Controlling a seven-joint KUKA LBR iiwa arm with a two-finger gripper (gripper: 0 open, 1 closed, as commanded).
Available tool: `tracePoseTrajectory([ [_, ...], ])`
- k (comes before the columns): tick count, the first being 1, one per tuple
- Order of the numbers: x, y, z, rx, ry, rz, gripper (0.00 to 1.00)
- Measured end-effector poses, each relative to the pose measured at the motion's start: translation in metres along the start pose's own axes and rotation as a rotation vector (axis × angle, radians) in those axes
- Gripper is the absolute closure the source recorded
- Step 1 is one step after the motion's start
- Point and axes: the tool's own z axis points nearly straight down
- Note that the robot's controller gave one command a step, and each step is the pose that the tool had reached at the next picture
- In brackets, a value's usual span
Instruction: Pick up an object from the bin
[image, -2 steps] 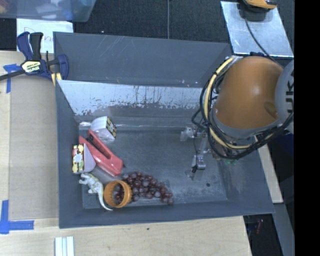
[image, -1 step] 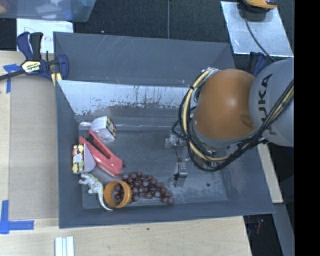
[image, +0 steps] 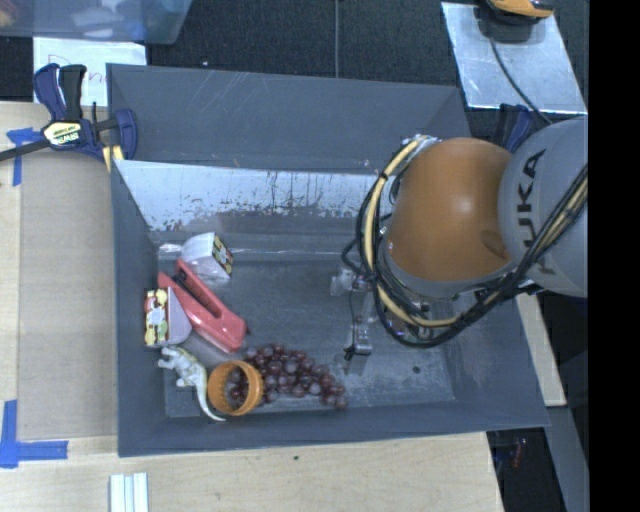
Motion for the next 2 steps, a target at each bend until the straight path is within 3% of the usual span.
tracePoseTrajectory([
  [1, 0.003, 0.035, 0.052, -0.001, -0.002, 0.017, 0.00],
  [2, 0.012, 0.052, 0.082, 0.000, 0.002, 0.012, 0.00],
])
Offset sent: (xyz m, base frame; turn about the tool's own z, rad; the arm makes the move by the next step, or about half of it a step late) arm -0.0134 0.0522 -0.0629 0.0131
